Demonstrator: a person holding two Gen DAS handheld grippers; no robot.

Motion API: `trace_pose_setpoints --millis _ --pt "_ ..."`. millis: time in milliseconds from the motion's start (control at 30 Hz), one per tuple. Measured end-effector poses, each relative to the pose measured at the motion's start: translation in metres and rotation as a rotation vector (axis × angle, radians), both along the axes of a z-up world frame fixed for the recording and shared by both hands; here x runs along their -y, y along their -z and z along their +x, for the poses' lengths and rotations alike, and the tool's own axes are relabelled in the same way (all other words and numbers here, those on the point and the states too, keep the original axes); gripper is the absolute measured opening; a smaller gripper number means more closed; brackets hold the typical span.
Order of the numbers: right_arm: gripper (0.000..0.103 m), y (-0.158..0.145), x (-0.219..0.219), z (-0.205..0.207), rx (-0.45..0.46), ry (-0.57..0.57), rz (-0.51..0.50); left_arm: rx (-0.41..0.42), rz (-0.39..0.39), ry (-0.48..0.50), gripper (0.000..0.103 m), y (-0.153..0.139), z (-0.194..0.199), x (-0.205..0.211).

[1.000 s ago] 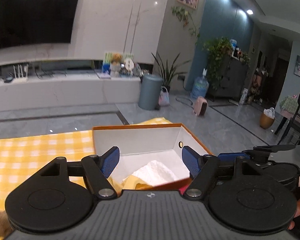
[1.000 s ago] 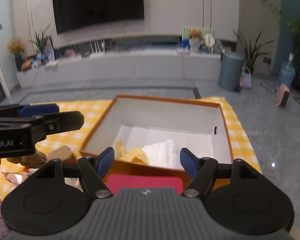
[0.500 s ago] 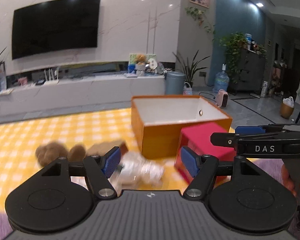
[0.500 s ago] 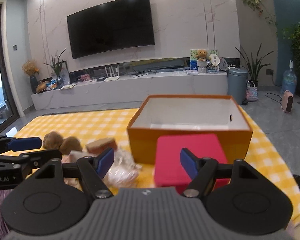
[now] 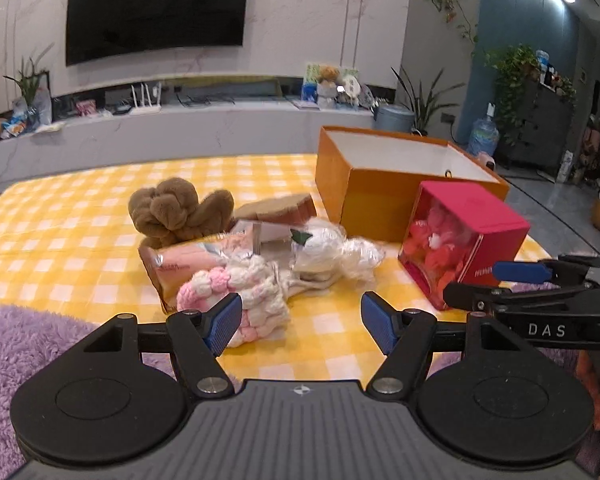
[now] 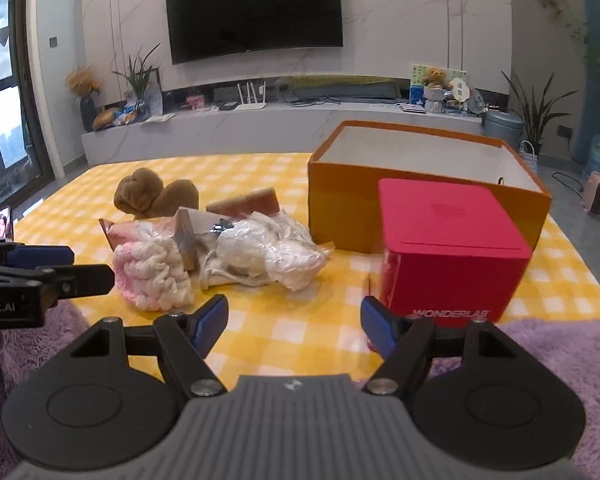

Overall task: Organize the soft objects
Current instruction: 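Grasp the silver plastic-wrapped bundle with the right tool while the left tool approaches the pink crochet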

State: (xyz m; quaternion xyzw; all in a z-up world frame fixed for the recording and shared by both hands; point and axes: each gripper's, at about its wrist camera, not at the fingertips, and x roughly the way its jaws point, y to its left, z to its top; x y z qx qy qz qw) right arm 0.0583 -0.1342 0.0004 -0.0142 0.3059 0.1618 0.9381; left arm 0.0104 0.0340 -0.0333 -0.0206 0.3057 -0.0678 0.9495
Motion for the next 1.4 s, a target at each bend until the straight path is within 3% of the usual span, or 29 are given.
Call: trace_pose_setpoints --millis 200,300,400,533,733,967,1100,1267,1400 --pt "0.072 0.006 -0.009 0.015 -0.041 -0.013 0.008 -0.059 0.05 -0.02 0.08 0.012 0.013 -0.008" --pt "0.072 0.008 -0.019 0.021 -0.042 -0.046 0.003 -0.048 0.062 -0.002 0.089 0.009 0.026 -0.014" --pt "0.072 0.012 -0.03 0.032 -0.051 -0.085 -0.011 -0.107 0.195 0.127 0.09 0.01 0.045 -0.013" --pt "0.072 0.013 -0.044 0.049 -0.03 -0.12 -0.077 -0.117 0.358 0.24 0.09 0.011 0.059 -0.012" --pt "0.072 0.019 -0.064 0.084 -0.027 -0.205 -0.193 -0.251 0.37 0.336 0.085 0.029 0.086 -0.012" --pt "0.072 0.04 -0.084 0.117 -0.001 -0.307 -0.389 -0.333 0.372 0.331 0.089 0.041 0.11 -0.016" --pt "0.073 0.05 -0.08 0.127 -0.026 -0.307 -0.357 -0.379 0.377 0.33 0.09 0.048 0.115 -0.016" --pt "0.071 0.058 -0.082 0.131 -0.033 -0.305 -0.334 -0.411 0.444 0.329 0.093 0.055 0.116 -0.009" --pt "0.057 0.059 -0.08 0.13 -0.033 -0.302 -0.32 -0.418 0.511 0.311 0.092 0.061 0.113 -0.003"
